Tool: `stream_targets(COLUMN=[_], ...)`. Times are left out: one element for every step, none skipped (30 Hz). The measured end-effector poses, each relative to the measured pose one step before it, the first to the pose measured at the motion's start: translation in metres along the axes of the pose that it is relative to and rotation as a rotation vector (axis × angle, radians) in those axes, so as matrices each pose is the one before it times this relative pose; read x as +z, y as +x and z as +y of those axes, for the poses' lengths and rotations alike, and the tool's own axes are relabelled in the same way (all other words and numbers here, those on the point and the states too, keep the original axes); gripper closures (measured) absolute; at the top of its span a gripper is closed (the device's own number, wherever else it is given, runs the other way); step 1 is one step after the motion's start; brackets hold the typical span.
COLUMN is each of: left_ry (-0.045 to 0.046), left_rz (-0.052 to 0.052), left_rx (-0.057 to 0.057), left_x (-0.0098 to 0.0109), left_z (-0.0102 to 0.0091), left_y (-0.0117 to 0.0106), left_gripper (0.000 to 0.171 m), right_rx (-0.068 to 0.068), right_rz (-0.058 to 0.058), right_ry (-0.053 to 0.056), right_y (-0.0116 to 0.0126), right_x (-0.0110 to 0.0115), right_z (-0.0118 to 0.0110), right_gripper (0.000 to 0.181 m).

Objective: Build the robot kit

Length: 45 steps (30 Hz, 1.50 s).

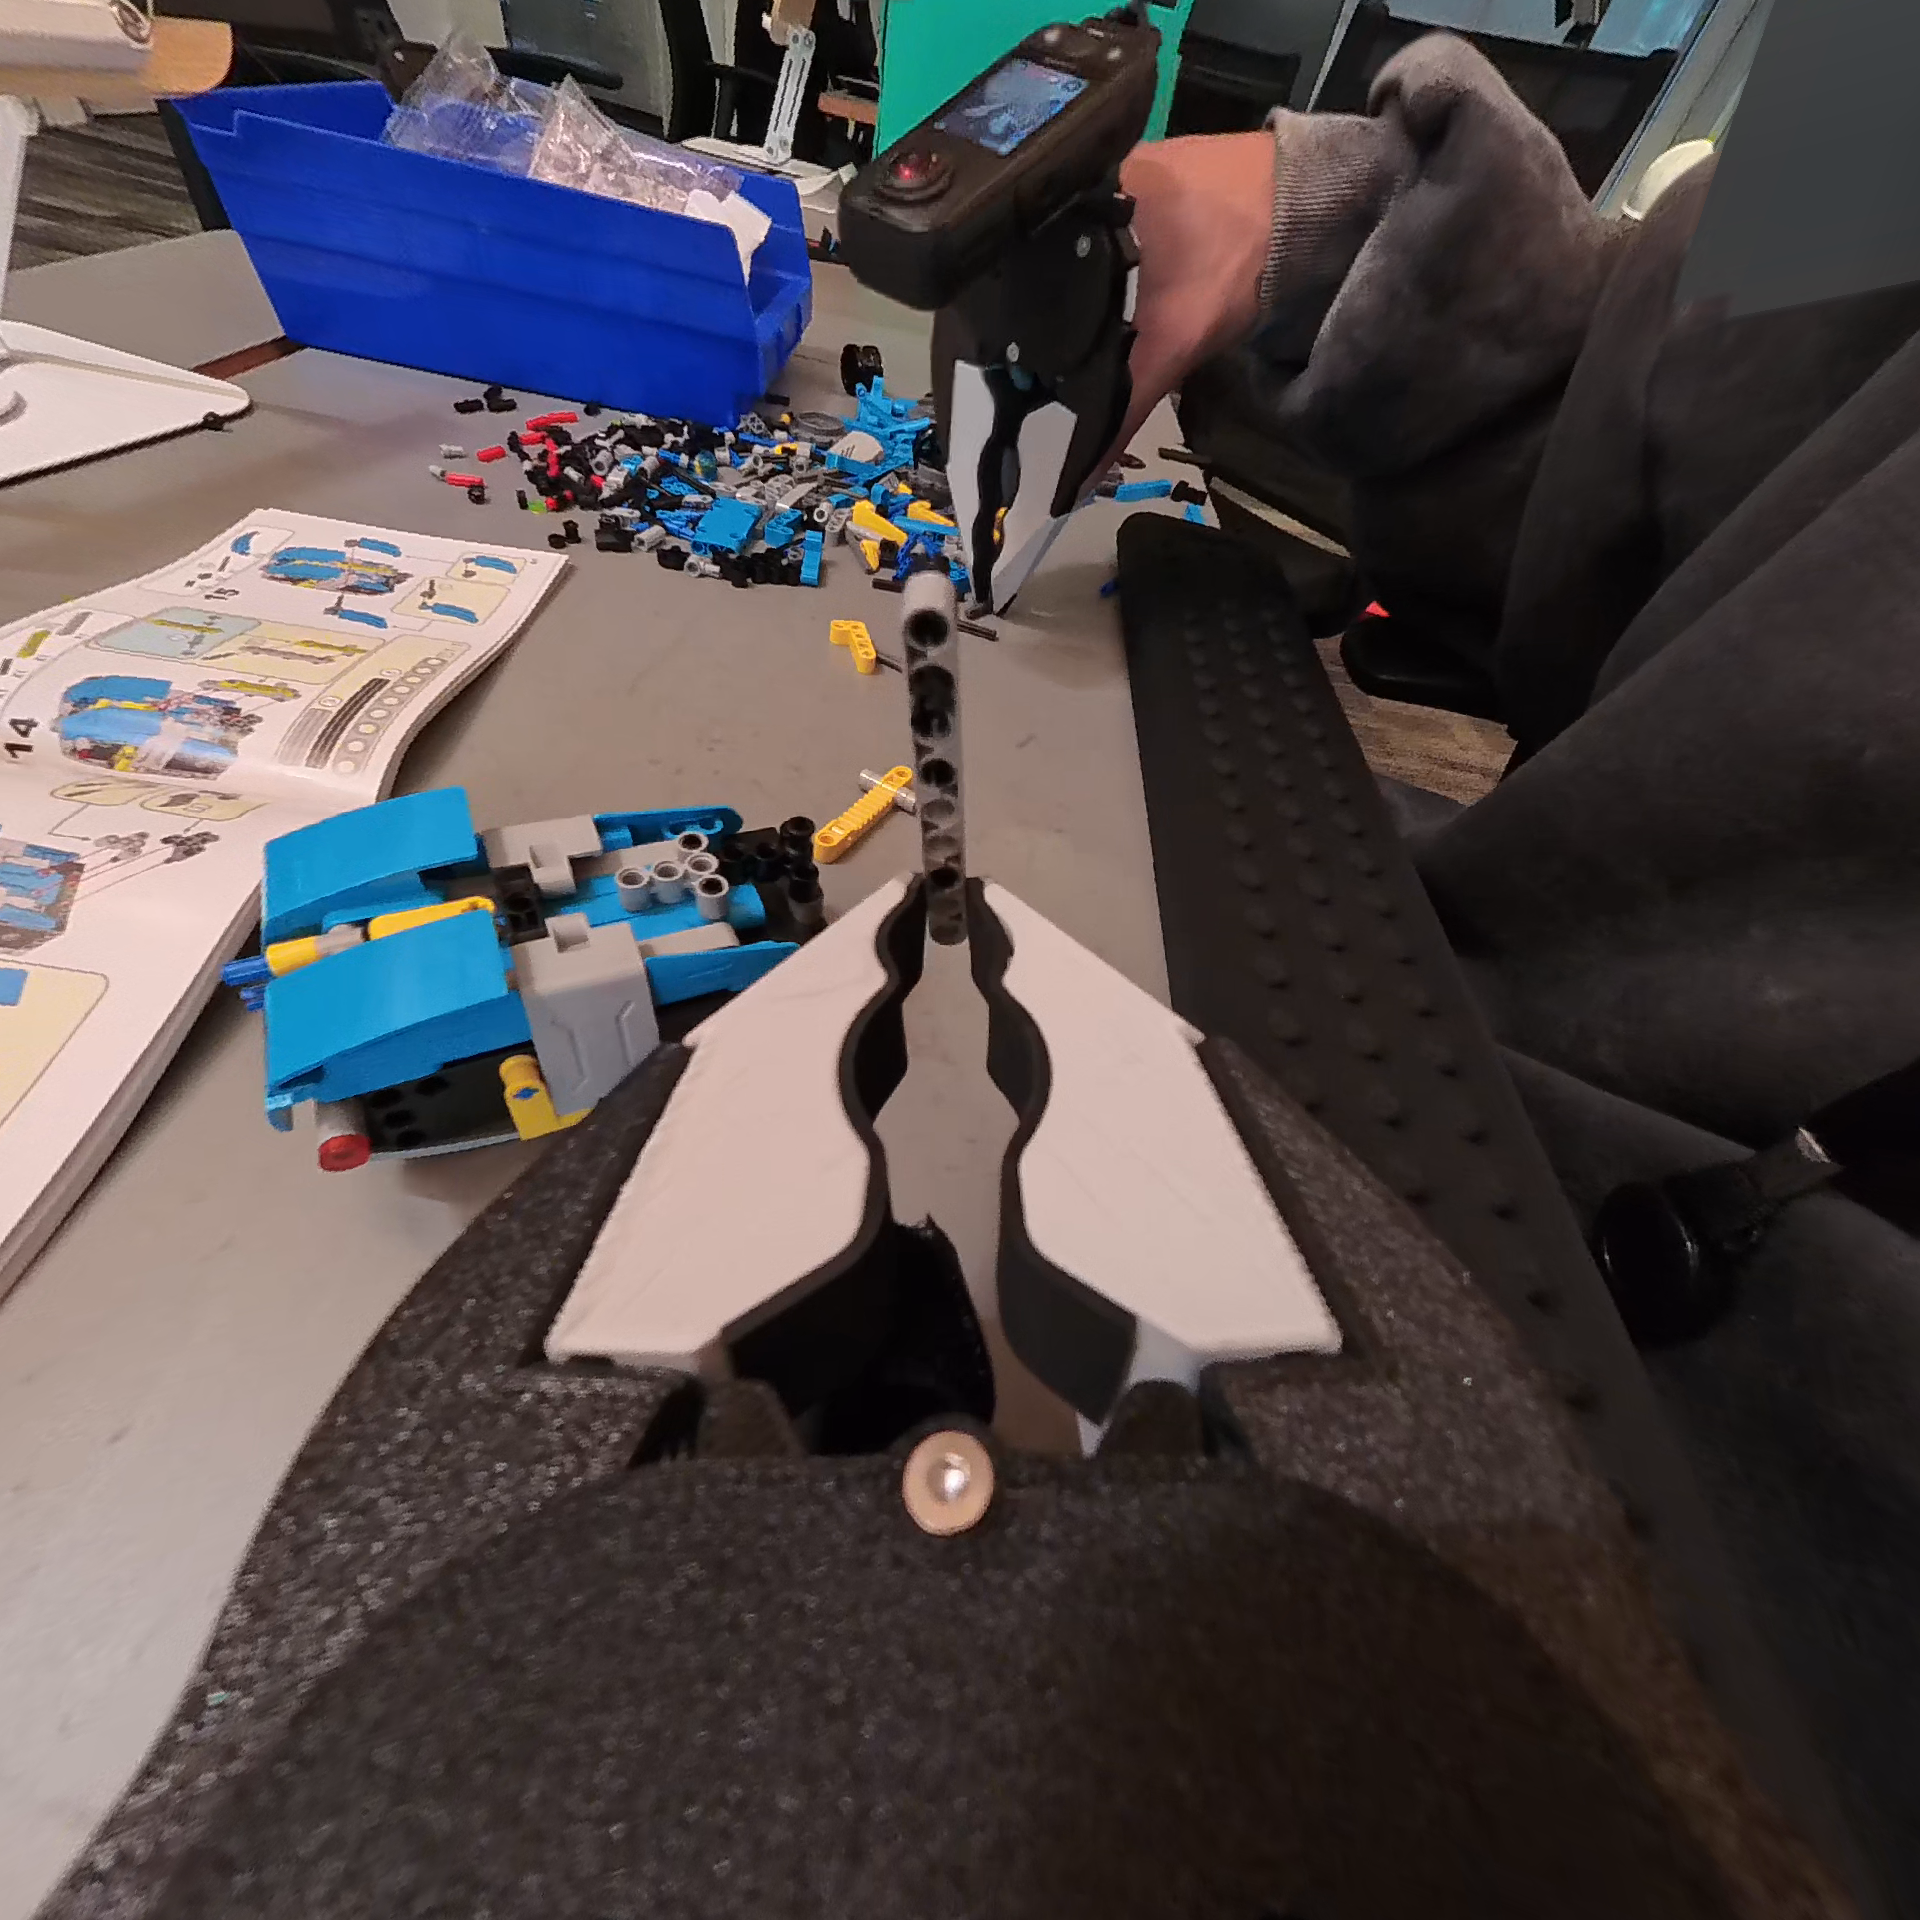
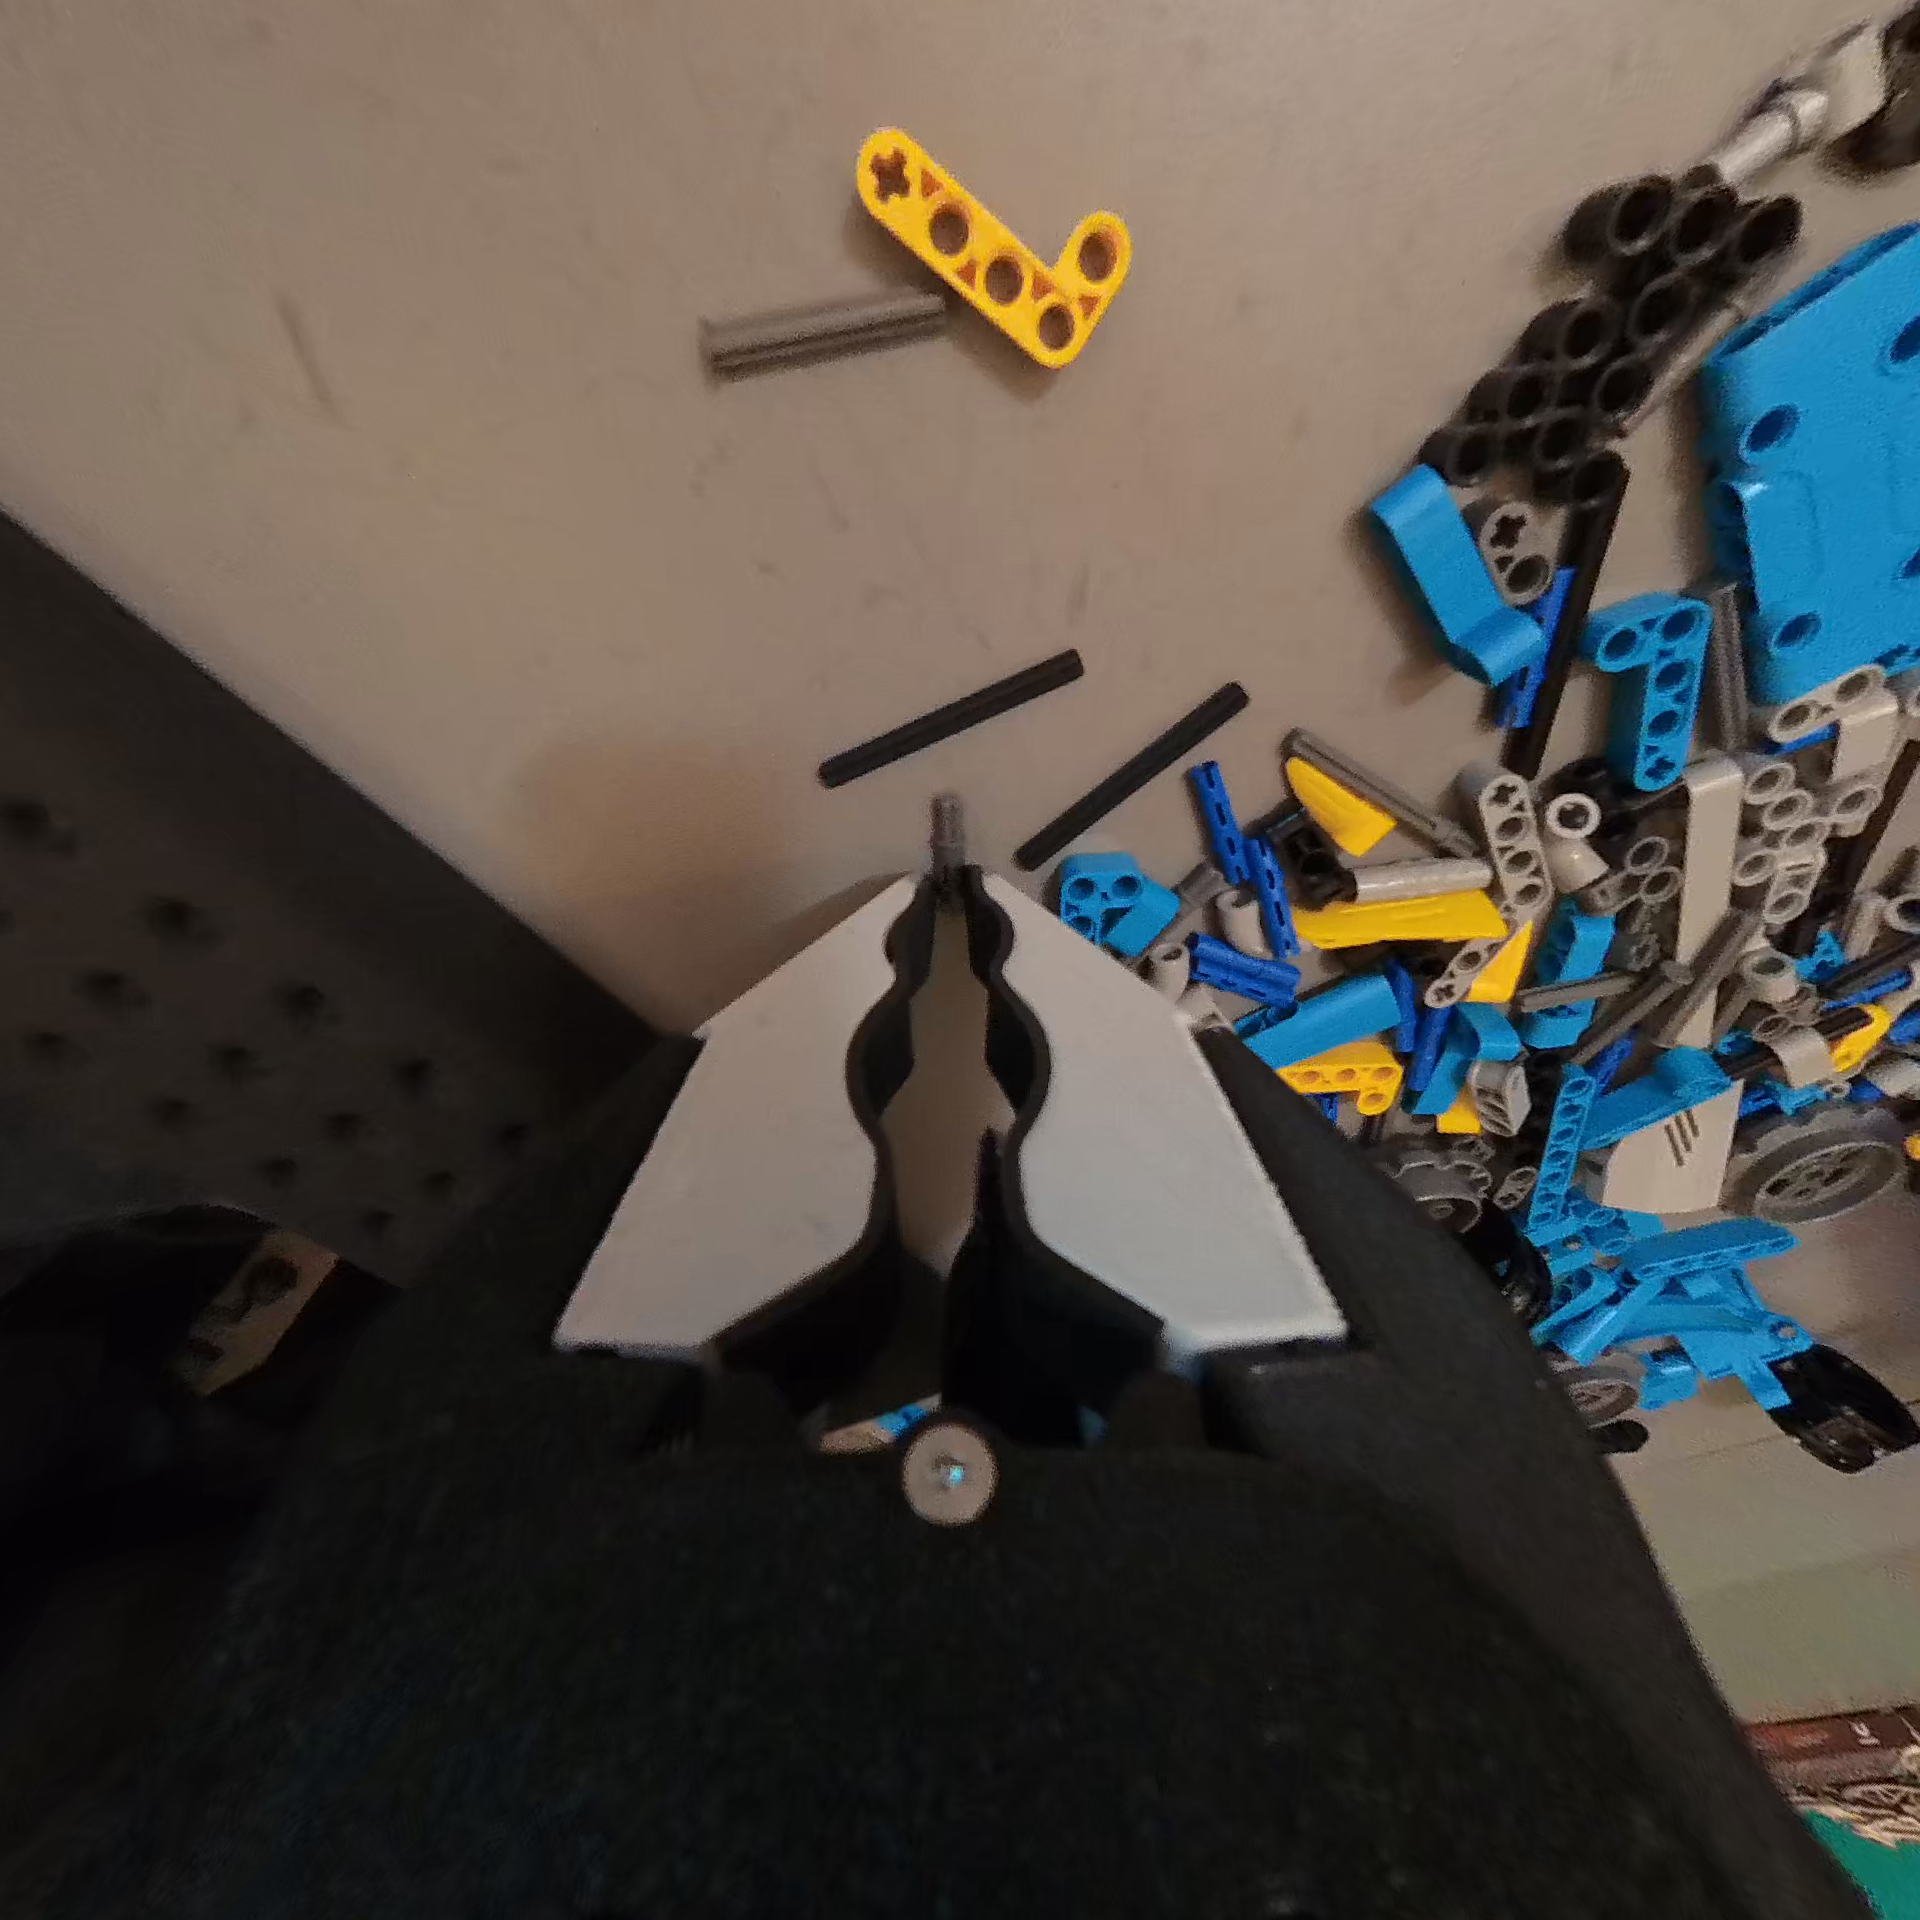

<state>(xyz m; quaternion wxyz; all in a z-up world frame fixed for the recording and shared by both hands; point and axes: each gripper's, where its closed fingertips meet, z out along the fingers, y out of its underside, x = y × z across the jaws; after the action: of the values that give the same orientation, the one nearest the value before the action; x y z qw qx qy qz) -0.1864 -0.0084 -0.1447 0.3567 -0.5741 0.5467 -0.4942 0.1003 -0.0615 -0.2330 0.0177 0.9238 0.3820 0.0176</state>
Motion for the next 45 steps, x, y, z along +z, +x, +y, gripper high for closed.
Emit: stream_targets(left_ry=[-0.00044,-0.00061,0.0004,0.00166,0.00271,0.00248,0.00162,0.00176,0.00149,-0.00017,-0.00059,0.00037,0.00056,0.00021,-0.00063,-0.00175,-0.00284,-0.00249,-0.00103,-0.00004,0.00032,0.00096,0.00092,0.00071,0.00101,0.00001,-0.00018,0.00085,-0.0004,-0.00137,-0.00063,-0.00039,-0.0003,-0.00038,-0.00057,-0.00035,-0.0003,-0.00057,-0.00115,-0.00067,-0.0005,-0.00096,-0.00048,-0.00022,0.00035], left_rz=[0.0021,0.0012,-0.0005,-0.0004,-0.0013,-0.0036,-0.0033,-0.0005,0.0026,0.0032,0.0018,0.0009,0.0007,0.0003,0.0002,0.0007,0.0007,-0.0004,-0.0014,-0.0016,-0.0016,-0.0015,-0.0004,0.0002,0.0003,0.0012,0.0,-0.0004,0.001,0.0008,-0.0002,0.0002,0.0006,0.0002,-0.0003,0.0,0.0002,0.0004,0.0007,0.0005,0.0013,0.0017,0.001,0.0003,-0.0001], left_rx=[-0.0013,-0.0004,0.0011,0.0018,0.0024,0.0028,0.0012,-0.002,-0.0038,-0.0037,-0.0019,0.0,0.0013,0.0023,0.0023,0.0012,0.0004,0.0011,0.0018,0.0018,0.0015,0.0006,-0.001,-0.0017,-0.0013,-0.0009,0.0006,0.002,0.0007,0.0,0.0009,0.0001,-0.0008,-0.0006,-0.0001,0.0001,-0.0001,0.0002,0.0002,-0.0001,-0.0006,-0.0011,-0.0007,-0.0003,-0.0001], left_x=[0.00031,0.0002,0.00004,-0.00019,-0.00015,-0.00017,-0.00002,0.00007,0.00009,0.00022,0.00002,-0.00007,-0.00026,-0.00022,0.00007,0.00022,0.00038,0.00029,0.00005,-0.00012,-0.00022,-0.00018,-0.00018,-0.00014,-0.00005,0.00003,-0.00001,-0.00014,0.00009,0.00012,0.00009,0.00009,0.00009,0.00008,-0.00004,0.00006,0.00002,0.00015,0.00015,0.00009,0.0002,0.00017,0.00021,0.00022,0.00015], left_z=[0.00017,0.00016,-0.00011,-0.00037,-0.00062,-0.00052,-0.00031,-0.0003,-0.00009,0.00021,0.00035,-0.00009,-0.00014,-0.0003,-0.00005,0.00029,0.00058,0.00046,0.00015,-0.00013,-0.00018,-0.00027,-0.0002,0.00002,-0.00014,0.00009,-0.00004,-0.00021,0.00006,0.00017,0.00017,0.00012,0.0001,0.00011,0.00008,0.00001,0.00015,0.00003,0.00022,0.00018,0.00012,0.00027,0.0002,0.00008,-0.00005], left_y=[0.00032,0.00035,0.00017,0.00029,0.00015,-0.00042,-0.00061,-0.00032,0.0001,0.00034,0.00023,0.00035,0.00037,0.00037,0.00038,0.00016,0.00017,-0.00001,-0.00014,-0.00011,-0.00028,-0.0002,-0.00014,-0.00005,-0.00006,0.00021,0.00017,0.00015,0.00028,0.00028,-0.00002,-0.00001,0.00001,-0.00006,-0.00003,-0.00011,0.00012,0.00002,0.00014,0.00015,0.00029,0.00027,0.00013,0.00012,0.00017], left_gripper=[0.164,0.164,0.164,0.164,0.164,0.164,0.164,0.164,0.164,0.164,0.164,0.164,0.164,0.164,0.164,0.164,0.164,0.164,0.164,0.164,0.164,0.164,0.164,0.164,0.164,0.164,0.164,0.164,0.164,0.164,0.164,0.164,0.164,0.164,0.164,0.164,0.164,0.164,0.164,0.164,0.164,0.164,0.164,0.164,0.164], right_rx=[-0.0118,-0.0197,-0.0336,-0.0251,0.0052,0.0187,-0.0007,-0.0114,-0.0123,-0.0068,-0.0016,-0.0088,-0.01,0.0029,0.0041,-0.0086,-0.0172,-0.0155,-0.0076,0.0003,-0.0009,0.0002,0.004,0.007,0.0081,0.0068,0.0036,0.0012,0.0007,0.0014,0.0027,0.0058,0.006,0.0053,0.0026,0.0008,-0.0011,-0.0051,-0.0002,0.0054,0.0069,0.0035,0.0018,0.004,0.0001], right_rz=[0.0019,0.0044,0.0146,0.0362,-0.0232,-0.0542,-0.0352,-0.017,-0.0197,-0.0054,0.0175,0.038,0.0333,-0.0116,-0.0226,0.0071,0.0175,0.006,0.002,-0.0003,-0.0076,-0.007,-0.0036,-0.0051,-0.007,-0.0023,-0.0008,0.0027,0.0007,0.0011,0.0053,0.0013,-0.0052,-0.0035,-0.0058,-0.0099,0.0025,0.006,0.0046,-0.0009,-0.0024,-0.0019,-0.0018,-0.0019,-0.0005], right_ry=[-0.0114,-0.0095,0.0036,0.0462,0.0784,0.0907,0.0932,0.0848,0.0704,0.0227,-0.0514,-0.0944,-0.0792,-0.0462,-0.0246,-0.0288,-0.0402,-0.0357,-0.019,0.0019,0.0109,0.0075,0.0034,0.0028,0.0022,0.0038,0.0026,0.003,0.0031,0.0026,0.0038,0.006,0.0046,-0.0015,-0.0074,-0.007,-0.0045,0.0013,-0.0022,-0.0008,0.0007,0.0003,-0.0004,-0.001,-0.0014], right_y=[-0.00019,-0.00033,0.00052,0.00349,-0.00456,-0.01015,-0.01019,-0.00927,-0.01003,-0.0068,-0.00181,0.002,0.00216,-0.00338,-0.00428,-0.00017,0.00096,-0.00066,-0.00053,0.00004,-0.00103,-0.00074,0.00007,-0.00012,-0.00064,0.00003,-0.00015,0.00016,0.00001,0.00025,0.00141,0.00122,0.00041,0.00047,-0.00019,-0.00128,-0.00005,0.00048,0.0005,0.00011,0.00012,0.00008,0.00014,0.0002,0.00023], right_x=[0.00008,0.0,-0.00028,-0.00204,-0.00498,-0.00742,-0.00736,-0.00515,-0.00207,0.0018,0.00474,0.00507,0.00407,0.00376,0.00346,0.00312,0.00265,0.00252,0.00204,0.00004,-0.00014,0.00032,0.00003,-0.00013,-0.00028,-0.00046,-0.00044,-0.0007,-0.00069,-0.00082,-0.00083,-0.00078,-0.00026,0.0005,0.0014,0.00204,0.00164,-0.00007,0.00007,-0.00006,0.00003,0.00002,0.00007,0.00002,0.0], right_z=[-0.00044,0.00003,-0.00073,-0.00616,-0.01183,-0.01537,-0.0174,-0.01758,-0.01582,-0.008,0.00449,0.01244,0.01152,0.00663,0.00268,0.00292,0.00481,0.00416,0.0018,-0.00132,-0.00176,-0.00087,0.00001,0.00042,0.00025,0.00006,0.00008,-0.00011,-0.00034,-0.00031,-0.00076,-0.00114,-0.00113,-0.00017,0.00052,0.00013,-0.00027,-0.00077,-0.0002,-0.00024,-0.00021,-0.00027,-0.00011,-0.00021,-0.00005], right_gripper=[0.177,0.177,0.177,0.177,0.177,0.177,0.177,0.177,0.177,0.177,0.177,0.177,0.177,0.177,0.177,0.177,0.177,0.177,0.177,0.177,0.177,0.177,0.176,0.175,0.174,0.174,0.174,0.175,0.175,0.175,0.174,0.174,0.174,0.173,0.172,0.172,0.174,0.174,0.174,0.175,0.175,0.176,0.176,0.176,0.177])
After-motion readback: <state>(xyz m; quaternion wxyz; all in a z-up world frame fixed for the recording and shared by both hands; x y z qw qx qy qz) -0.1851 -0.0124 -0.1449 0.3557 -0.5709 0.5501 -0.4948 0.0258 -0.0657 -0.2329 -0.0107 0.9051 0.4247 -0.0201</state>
